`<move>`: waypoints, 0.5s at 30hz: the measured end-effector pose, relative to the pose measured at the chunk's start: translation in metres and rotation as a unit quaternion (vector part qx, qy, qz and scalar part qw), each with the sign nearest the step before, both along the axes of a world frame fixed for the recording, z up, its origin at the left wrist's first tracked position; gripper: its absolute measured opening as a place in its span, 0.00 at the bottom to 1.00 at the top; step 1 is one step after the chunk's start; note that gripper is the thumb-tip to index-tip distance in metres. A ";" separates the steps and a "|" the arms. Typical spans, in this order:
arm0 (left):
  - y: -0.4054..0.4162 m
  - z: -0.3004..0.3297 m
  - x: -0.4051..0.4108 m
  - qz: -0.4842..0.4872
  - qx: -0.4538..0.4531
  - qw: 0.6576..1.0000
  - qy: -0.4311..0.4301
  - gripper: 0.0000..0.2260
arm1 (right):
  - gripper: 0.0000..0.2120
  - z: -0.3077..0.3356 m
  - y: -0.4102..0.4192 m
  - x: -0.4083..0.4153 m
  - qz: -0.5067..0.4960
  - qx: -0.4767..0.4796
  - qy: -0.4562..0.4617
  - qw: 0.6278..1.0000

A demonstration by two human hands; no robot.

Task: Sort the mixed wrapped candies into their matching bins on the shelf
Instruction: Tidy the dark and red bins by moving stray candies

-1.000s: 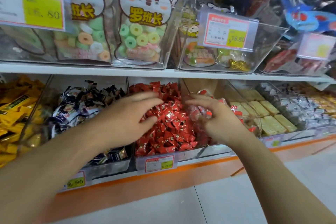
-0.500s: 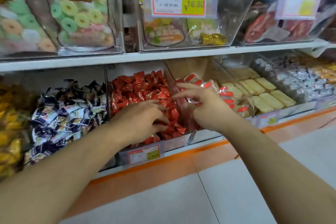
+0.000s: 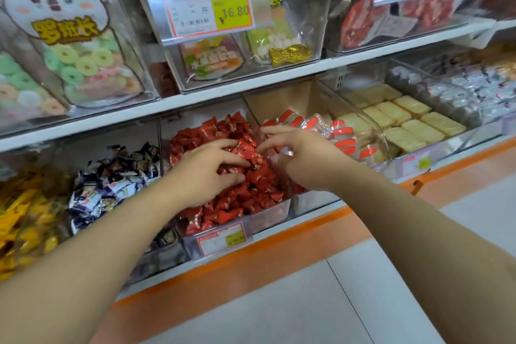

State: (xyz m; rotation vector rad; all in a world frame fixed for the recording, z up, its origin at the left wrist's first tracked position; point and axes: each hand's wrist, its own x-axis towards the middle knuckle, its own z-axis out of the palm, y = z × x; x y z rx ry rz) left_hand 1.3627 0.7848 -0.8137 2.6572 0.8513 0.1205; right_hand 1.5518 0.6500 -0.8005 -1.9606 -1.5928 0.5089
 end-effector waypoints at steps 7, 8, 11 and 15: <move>-0.022 0.005 0.010 -0.078 0.038 0.995 0.043 0.23 | 0.15 0.004 -0.002 0.002 -0.001 -0.003 0.023 1.000; -0.022 0.002 0.014 -0.083 0.027 0.995 0.048 0.25 | 0.15 0.004 -0.002 0.003 -0.002 -0.004 0.025 1.000; -0.018 -0.008 0.022 -0.099 0.041 0.990 0.089 0.28 | 0.14 0.005 -0.002 0.004 -0.002 -0.008 0.020 1.000; -0.012 -0.013 0.033 -0.101 0.117 0.979 0.135 0.22 | 0.14 0.006 -0.002 0.004 0.006 -0.016 -0.012 1.000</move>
